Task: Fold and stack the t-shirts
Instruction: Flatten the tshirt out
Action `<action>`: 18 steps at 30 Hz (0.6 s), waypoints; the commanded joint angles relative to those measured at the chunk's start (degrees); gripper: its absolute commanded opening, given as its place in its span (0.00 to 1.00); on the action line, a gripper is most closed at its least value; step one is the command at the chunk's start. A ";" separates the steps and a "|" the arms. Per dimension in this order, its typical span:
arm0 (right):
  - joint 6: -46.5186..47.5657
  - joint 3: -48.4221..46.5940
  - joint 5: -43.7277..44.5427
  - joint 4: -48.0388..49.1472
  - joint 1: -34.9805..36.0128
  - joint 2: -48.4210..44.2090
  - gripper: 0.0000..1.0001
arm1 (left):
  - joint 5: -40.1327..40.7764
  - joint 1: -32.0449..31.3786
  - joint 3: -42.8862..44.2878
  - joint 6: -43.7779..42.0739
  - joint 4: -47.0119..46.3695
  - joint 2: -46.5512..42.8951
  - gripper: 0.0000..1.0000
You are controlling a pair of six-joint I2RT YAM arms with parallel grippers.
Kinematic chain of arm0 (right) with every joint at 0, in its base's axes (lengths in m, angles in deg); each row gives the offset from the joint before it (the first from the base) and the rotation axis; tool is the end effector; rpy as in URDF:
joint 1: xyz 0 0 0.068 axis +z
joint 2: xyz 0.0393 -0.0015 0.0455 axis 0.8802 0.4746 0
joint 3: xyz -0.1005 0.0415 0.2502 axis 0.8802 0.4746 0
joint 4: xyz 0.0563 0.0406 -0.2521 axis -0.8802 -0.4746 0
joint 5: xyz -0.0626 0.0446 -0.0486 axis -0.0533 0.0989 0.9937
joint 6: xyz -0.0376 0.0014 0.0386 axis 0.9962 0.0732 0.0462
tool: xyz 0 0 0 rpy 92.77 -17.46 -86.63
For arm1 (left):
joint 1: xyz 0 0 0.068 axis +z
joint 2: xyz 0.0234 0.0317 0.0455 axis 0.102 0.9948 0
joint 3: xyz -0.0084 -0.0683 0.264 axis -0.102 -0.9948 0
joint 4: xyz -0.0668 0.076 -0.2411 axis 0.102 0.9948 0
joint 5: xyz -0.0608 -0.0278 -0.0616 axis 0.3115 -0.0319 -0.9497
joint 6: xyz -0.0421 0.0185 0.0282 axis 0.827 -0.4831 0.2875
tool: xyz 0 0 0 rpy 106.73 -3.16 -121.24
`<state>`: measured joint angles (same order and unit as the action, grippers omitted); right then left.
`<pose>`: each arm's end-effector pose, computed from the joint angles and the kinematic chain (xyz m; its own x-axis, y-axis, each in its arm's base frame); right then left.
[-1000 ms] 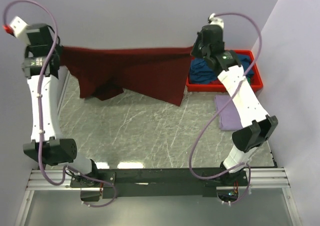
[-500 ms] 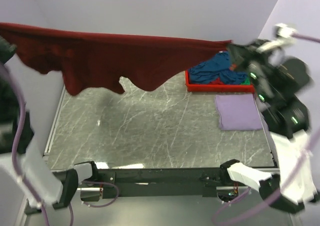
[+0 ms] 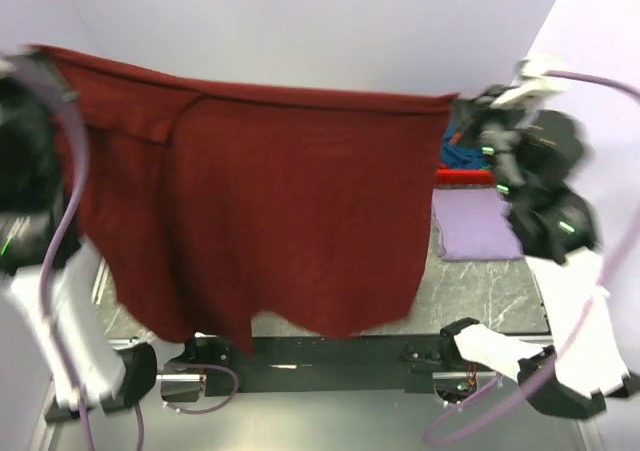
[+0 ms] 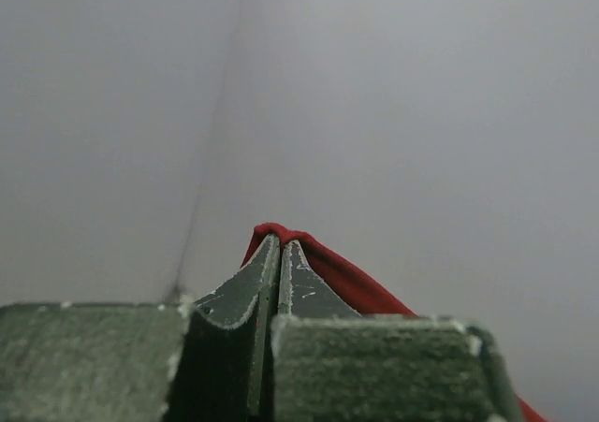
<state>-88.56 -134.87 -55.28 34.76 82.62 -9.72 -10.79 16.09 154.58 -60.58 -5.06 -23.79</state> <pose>0.1485 0.0500 0.5572 0.0606 0.2089 -0.9761 -0.1970 0.9611 0.1935 0.0916 0.0244 0.6336 0.4636 -0.2339 -0.8546 -0.2363 0.8970 -0.3737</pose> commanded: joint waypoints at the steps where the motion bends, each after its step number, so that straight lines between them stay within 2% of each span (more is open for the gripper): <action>1: 2.59 9.25 7.64 0.00 -1.17 2.84 0.00 | -5.87 0.22 -14.62 -1.37 -4.18 5.81 0.04; 3: 2.07 15.68 8.61 6.14 -1.17 4.24 0.00 | -8.07 -0.31 -21.95 -0.22 -7.51 7.38 0.05; 4: 1.81 21.81 8.96 8.51 -1.17 5.90 0.00 | -8.51 -0.66 -29.39 0.65 -9.10 8.00 0.05; 8: -0.04 33.37 10.02 22.21 -1.35 13.81 0.00 | -9.48 -2.06 -42.98 1.71 -16.05 14.23 0.04; 12: -0.31 35.93 11.33 29.70 -1.87 25.23 0.00 | -10.97 -2.59 -45.81 2.68 -18.52 28.08 0.02; 18: 0.65 31.02 9.06 34.03 -3.72 38.78 0.00 | -11.41 -3.03 -40.98 4.61 -20.01 40.78 0.00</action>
<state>-88.58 -98.70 -47.83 60.51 80.35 27.74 -21.74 13.25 108.55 -57.37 -19.03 16.17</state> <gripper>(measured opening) 0.020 0.013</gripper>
